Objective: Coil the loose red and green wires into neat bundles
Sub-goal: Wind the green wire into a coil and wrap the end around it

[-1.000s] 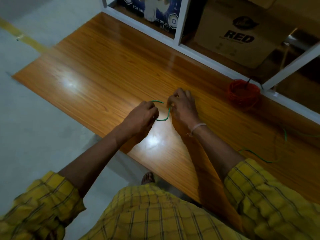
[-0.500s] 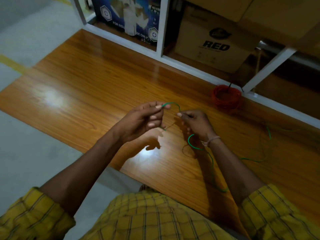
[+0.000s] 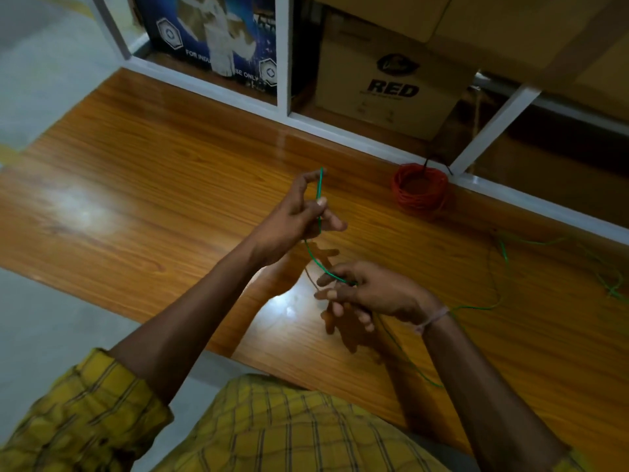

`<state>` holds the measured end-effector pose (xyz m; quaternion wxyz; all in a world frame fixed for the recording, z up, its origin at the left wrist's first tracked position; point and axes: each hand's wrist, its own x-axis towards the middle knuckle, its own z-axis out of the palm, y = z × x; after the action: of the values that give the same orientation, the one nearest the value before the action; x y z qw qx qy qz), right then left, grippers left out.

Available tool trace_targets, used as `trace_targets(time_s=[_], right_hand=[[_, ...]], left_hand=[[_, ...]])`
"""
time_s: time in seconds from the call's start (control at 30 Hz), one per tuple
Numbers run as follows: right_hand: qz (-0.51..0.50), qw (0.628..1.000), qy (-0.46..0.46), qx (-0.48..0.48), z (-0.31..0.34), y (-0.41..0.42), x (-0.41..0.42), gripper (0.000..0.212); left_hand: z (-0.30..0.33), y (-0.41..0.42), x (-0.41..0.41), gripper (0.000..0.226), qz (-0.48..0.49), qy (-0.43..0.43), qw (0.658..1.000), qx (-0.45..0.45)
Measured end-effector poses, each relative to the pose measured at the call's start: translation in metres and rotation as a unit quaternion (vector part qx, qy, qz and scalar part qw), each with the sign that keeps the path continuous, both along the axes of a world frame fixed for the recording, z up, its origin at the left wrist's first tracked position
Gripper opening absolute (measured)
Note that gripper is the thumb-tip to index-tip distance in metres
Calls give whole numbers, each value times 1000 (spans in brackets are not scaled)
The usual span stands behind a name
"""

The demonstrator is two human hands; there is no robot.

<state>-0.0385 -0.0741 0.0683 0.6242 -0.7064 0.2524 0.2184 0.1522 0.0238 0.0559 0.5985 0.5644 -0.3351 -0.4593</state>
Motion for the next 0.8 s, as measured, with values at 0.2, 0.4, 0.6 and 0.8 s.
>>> trace_targets(time_s=[0.2,0.4,0.6,0.8], right_hand=[[-17,995,-64,-75,44,-37,-13,15],[-103,978,-177,-24,44,-70,-15,17],[-128,953,-229,-153,28,-73,-13,14],[-161,910,-237,-300,2,-62,-20,24]], left_hand=[[1,1,-11,49,-151,-180,970,68],[14,13,-27,37,-251,-6,966,67],[23,19,-32,45,-302,129,942,70],[22,18,-28,46,-244,202,948,24]])
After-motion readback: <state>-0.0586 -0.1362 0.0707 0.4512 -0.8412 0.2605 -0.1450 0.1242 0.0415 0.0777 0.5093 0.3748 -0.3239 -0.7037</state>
